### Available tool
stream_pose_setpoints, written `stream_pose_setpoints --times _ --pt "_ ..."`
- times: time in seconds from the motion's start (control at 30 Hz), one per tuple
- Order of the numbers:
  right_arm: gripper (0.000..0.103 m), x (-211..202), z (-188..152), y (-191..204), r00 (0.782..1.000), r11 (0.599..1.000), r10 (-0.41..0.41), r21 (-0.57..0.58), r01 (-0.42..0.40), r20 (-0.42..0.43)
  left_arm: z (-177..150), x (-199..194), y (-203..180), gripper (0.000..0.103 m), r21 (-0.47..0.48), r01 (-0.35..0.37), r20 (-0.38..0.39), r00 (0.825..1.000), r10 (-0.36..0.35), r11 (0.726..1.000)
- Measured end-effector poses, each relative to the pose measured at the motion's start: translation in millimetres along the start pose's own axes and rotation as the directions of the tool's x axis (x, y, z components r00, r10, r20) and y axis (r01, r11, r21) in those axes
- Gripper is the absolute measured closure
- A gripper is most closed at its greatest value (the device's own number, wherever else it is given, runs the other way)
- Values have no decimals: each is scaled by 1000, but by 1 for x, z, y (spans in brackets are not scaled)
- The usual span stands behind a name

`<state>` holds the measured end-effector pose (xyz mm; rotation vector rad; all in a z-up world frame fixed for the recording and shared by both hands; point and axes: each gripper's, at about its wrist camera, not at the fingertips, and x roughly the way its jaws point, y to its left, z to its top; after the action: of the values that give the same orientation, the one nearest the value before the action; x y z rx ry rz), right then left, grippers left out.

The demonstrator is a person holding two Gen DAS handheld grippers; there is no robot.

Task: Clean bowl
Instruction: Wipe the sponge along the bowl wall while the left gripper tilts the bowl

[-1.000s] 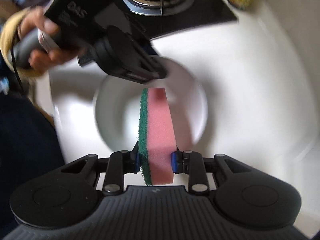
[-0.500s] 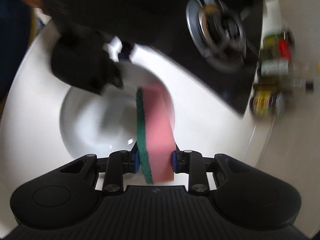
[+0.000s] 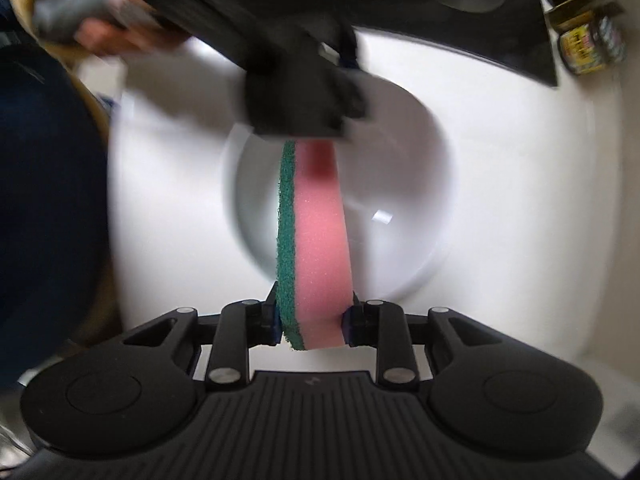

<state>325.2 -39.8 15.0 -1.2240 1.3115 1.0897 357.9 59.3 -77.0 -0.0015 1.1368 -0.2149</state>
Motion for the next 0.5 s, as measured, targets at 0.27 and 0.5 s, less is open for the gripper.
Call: stream_pose_setpoints --times 0.27,0.5 --pt "79 -10 -35 -30 995 986 21 161 -38 103 13 -1 10 93 -30 104 -34 994 -105 994" --pt "79 -15 -18 -34 970 967 -225 -105 234 95 -7 -24 20 93 -127 116 -41 992 -122 985"
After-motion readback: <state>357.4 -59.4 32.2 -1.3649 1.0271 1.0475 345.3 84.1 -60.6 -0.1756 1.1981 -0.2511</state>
